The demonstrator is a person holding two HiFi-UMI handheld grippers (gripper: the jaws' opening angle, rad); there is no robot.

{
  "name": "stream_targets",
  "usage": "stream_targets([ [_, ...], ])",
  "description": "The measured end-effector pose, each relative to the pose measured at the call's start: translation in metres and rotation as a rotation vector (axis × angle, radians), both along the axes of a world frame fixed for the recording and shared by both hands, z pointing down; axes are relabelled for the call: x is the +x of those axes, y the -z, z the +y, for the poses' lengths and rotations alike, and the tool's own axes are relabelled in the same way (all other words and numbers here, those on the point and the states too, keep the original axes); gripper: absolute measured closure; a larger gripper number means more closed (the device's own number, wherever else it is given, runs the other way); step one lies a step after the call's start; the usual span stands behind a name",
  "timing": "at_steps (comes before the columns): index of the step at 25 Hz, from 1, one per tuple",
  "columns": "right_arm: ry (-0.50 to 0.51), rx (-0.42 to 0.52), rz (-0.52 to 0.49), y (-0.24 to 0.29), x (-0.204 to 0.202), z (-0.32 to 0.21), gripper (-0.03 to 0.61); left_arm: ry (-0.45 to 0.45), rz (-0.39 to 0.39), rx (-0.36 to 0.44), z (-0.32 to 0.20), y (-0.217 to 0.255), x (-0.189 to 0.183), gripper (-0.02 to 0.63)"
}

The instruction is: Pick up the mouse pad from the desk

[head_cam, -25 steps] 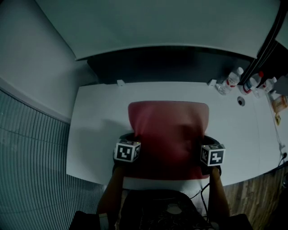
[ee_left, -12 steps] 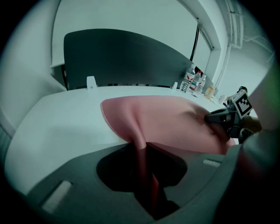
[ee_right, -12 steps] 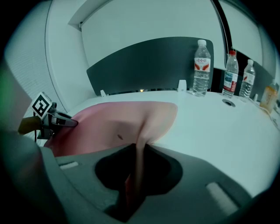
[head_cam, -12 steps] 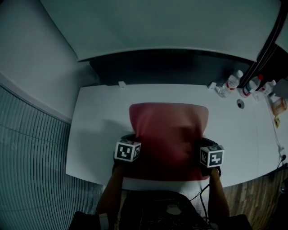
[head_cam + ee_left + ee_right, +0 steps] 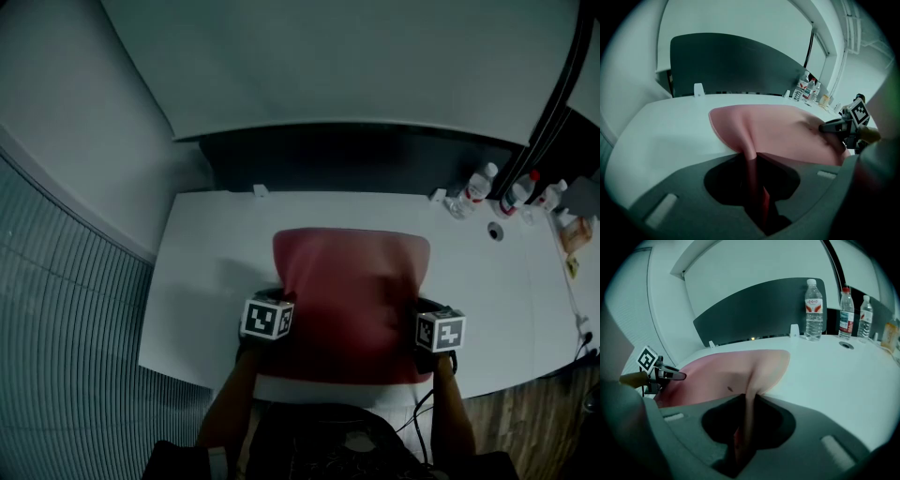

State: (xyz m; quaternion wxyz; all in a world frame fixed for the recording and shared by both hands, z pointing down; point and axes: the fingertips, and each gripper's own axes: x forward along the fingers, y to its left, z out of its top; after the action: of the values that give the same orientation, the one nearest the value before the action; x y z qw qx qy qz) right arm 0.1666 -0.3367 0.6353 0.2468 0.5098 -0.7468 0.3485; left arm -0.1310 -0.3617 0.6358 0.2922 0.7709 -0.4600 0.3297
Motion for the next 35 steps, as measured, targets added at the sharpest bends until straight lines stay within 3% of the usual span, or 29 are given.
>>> stream_targets([
  [17, 0.051, 0.153, -0.003, 0.047, -0.007, 0.008, 0.518, 0.009, -0.025, 0.140, 0.016, 0.058, 0.016, 0.535],
  [35, 0.133, 0.283, 0.016, 0.085, -0.008, 0.033, 0.518, 0.051, -0.046, 0.228, 0.056, 0.096, 0.030, 0.534],
])
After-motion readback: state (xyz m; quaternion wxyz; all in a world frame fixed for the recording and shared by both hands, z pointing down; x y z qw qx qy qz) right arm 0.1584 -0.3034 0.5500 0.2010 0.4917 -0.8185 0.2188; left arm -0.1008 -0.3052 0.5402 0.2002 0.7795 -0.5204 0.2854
